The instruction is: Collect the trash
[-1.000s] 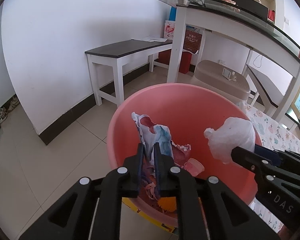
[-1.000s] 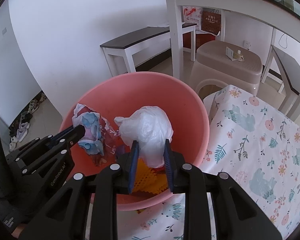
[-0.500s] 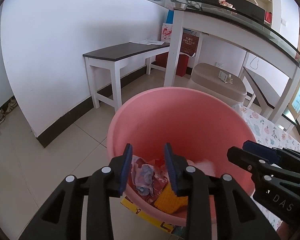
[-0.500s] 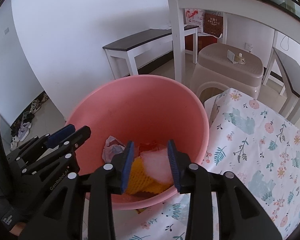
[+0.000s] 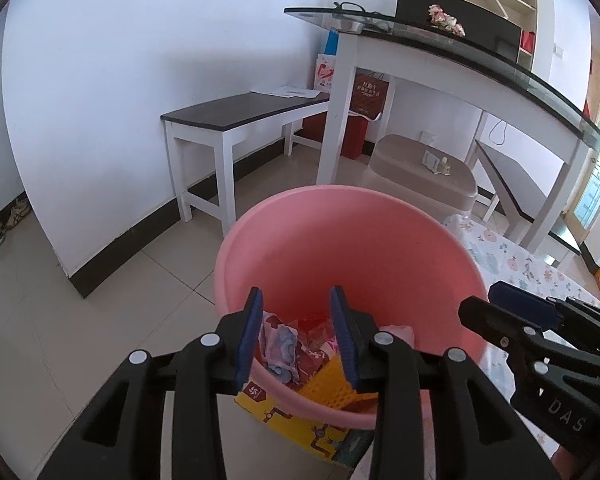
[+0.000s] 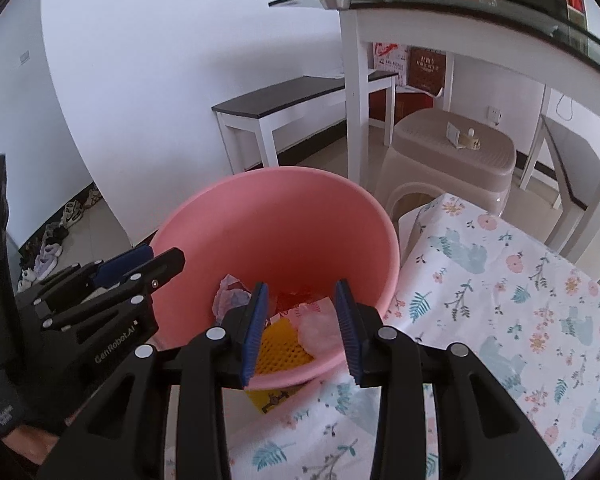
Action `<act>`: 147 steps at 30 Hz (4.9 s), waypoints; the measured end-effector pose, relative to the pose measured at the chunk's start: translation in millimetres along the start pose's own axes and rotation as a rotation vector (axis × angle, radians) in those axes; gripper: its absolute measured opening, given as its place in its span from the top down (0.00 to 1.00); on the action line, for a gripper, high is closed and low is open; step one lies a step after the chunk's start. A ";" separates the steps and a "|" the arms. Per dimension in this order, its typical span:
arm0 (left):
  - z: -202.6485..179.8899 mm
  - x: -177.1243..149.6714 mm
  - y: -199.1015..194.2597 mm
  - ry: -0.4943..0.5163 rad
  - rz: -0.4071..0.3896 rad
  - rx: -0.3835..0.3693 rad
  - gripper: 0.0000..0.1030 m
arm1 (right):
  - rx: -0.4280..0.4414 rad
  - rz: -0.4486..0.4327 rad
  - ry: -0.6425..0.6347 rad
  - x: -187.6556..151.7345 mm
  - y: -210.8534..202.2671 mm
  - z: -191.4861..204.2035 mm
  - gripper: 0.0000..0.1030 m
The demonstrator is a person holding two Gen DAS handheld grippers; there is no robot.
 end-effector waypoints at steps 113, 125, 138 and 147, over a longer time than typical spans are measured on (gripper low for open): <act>-58.2 -48.1 -119.5 0.074 -0.060 -0.035 0.72 | -0.078 -0.135 0.051 -66.0 -125.1 -6.4 0.56; -60.3 -48.4 -120.5 0.078 -0.063 -0.037 0.72 | -0.078 -0.134 0.051 -65.8 -125.4 -6.1 0.56; -61.4 -47.0 -120.6 0.085 -0.066 -0.030 0.72 | -0.077 -0.132 0.052 -66.4 -124.8 -6.1 0.56; -58.6 -47.8 -117.2 0.086 -0.055 -0.023 0.72 | -0.076 -0.128 0.052 -69.9 -124.2 -7.7 0.56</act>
Point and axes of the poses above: each gripper's, at about its wrist camera, not at the fingertips, and y roughly the way its jaws point, z to its left, x to its top, the point moved 7 cm from there along y, roughly the way its jaws point, and after that the axes turned 3 degrees about -y, right-handed, at the moved point
